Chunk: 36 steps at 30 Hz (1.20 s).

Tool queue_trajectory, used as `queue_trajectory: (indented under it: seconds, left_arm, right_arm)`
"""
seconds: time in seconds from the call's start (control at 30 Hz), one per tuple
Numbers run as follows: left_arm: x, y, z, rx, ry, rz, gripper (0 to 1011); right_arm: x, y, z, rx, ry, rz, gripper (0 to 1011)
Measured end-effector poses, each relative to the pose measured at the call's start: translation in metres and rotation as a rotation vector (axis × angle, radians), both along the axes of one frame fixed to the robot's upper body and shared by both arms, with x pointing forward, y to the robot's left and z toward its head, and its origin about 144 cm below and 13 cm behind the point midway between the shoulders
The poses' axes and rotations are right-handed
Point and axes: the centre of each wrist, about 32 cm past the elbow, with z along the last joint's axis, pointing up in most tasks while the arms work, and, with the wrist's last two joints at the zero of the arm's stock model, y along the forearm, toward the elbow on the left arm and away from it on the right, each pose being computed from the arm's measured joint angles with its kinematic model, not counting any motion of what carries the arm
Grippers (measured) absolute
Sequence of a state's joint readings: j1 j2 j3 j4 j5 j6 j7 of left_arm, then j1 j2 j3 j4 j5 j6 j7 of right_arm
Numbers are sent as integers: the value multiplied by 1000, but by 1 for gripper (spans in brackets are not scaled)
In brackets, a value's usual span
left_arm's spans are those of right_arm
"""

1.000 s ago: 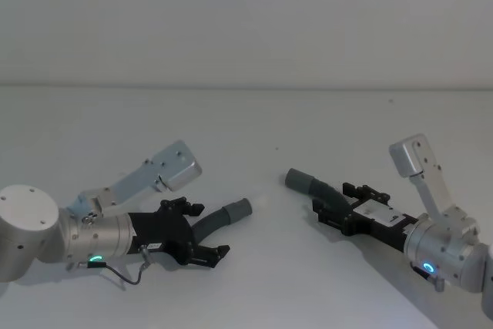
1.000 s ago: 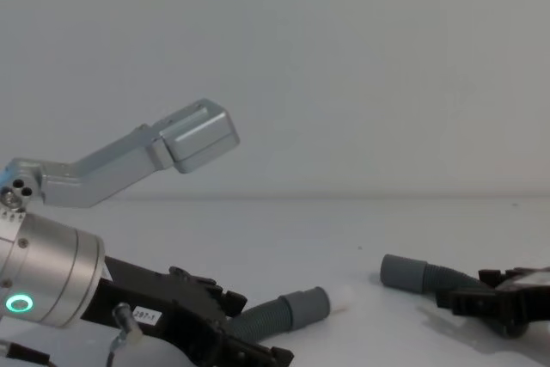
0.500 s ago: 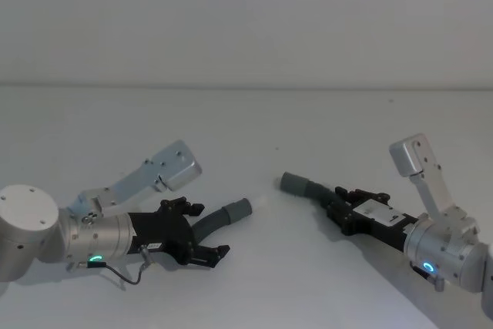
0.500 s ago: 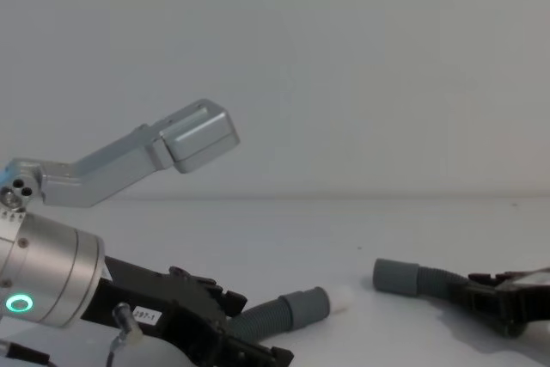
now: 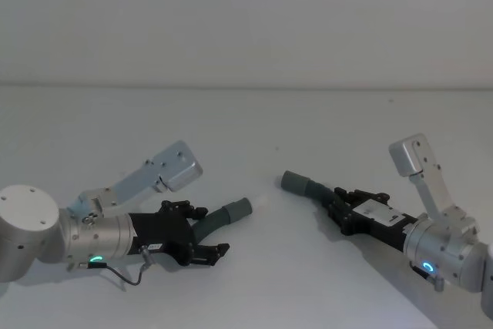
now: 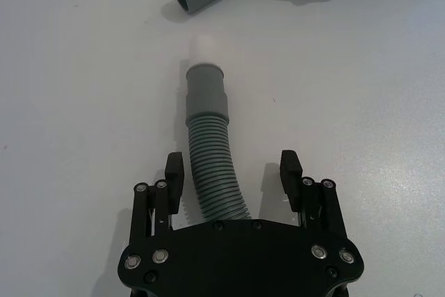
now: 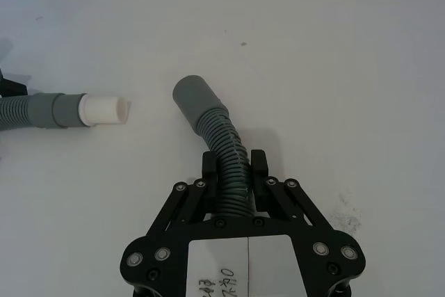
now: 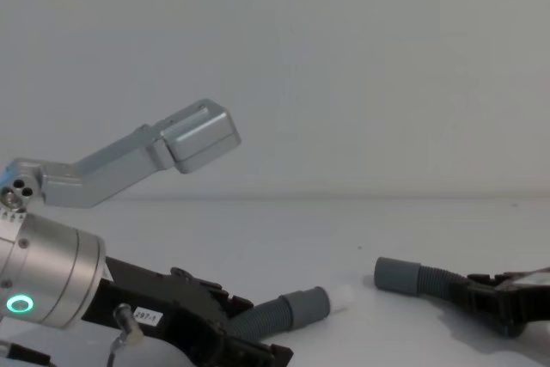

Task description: Use both hands to pick up one end of the pipe from the table, align the ends, and insert them.

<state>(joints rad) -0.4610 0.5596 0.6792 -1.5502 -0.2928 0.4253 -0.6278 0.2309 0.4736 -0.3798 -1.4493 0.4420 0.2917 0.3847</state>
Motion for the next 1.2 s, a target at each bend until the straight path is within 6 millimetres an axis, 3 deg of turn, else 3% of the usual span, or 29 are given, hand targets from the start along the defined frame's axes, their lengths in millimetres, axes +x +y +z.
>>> queue_trajectory:
  seconds: [1.2]
  left_arm:
    - [0,0,0,1,-2,3,614]
  right_arm:
    - [0,0,0,0,0,0,274]
